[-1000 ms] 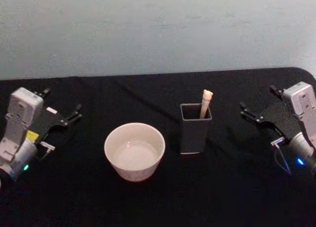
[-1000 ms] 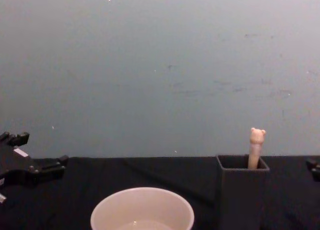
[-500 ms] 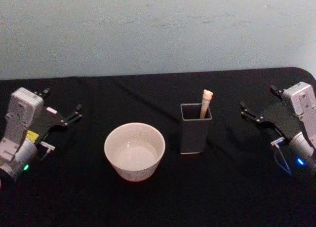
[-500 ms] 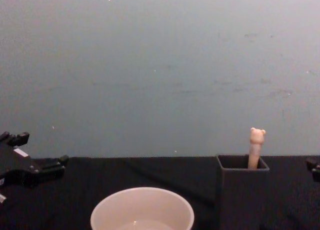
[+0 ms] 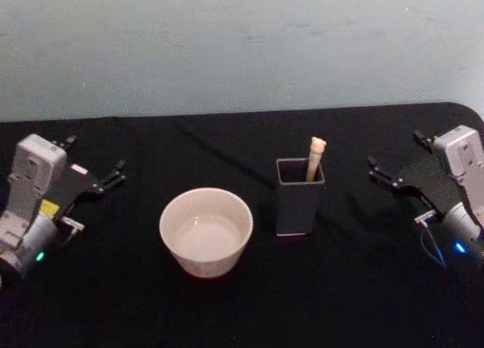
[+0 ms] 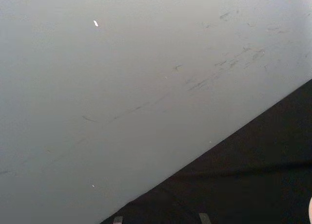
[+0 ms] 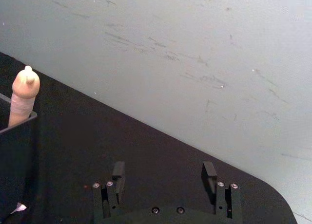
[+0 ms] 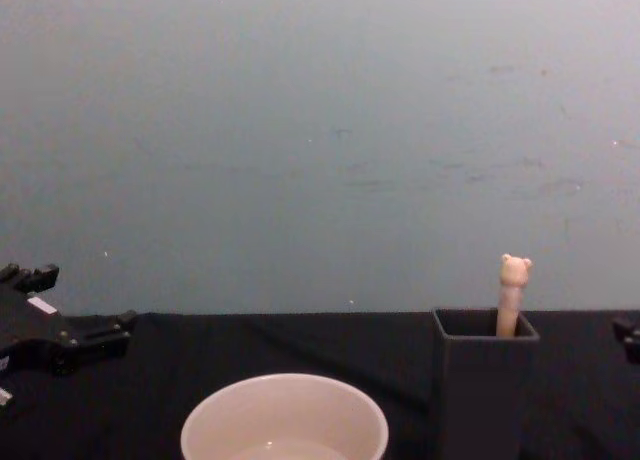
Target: Pick up the stirring spoon with one hand, stir inside the cup, then place it back in its original position.
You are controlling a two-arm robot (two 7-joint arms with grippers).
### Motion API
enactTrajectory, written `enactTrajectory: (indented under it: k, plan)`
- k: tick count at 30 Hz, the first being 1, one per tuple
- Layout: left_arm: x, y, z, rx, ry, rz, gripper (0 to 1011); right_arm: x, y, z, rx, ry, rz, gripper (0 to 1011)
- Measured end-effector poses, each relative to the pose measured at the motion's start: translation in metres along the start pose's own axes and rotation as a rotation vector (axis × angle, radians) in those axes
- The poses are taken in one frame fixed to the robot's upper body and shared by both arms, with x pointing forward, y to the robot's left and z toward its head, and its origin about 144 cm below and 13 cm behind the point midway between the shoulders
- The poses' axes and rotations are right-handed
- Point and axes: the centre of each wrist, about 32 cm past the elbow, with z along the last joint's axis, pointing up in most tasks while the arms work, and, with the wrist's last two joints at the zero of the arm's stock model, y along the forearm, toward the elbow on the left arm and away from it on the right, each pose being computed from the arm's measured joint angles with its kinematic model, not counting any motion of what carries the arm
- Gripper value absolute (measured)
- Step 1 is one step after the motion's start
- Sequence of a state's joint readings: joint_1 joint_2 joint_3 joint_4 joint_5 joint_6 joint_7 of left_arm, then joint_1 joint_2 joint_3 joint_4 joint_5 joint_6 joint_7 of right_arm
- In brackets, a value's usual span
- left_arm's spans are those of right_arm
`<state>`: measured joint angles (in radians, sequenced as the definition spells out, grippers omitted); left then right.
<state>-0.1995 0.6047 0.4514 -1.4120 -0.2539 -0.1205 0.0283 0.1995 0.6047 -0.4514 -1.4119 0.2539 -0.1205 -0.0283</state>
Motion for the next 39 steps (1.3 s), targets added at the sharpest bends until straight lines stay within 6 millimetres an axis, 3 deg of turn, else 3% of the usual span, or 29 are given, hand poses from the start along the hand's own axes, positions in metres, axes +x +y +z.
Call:
enactTrajectory:
  k: [29, 39]
  plan:
    - [0.0, 0.0, 0.0, 0.0, 0.0, 0.0, 1001, 0.0, 0.0, 0.0, 0.002, 0.004, 0.004, 1002]
    - [0.0, 0.0, 0.0, 0.0, 0.0, 0.0, 1001, 0.007, -0.013, 0.019, 0.017, 0.147, 0.132, 1002]
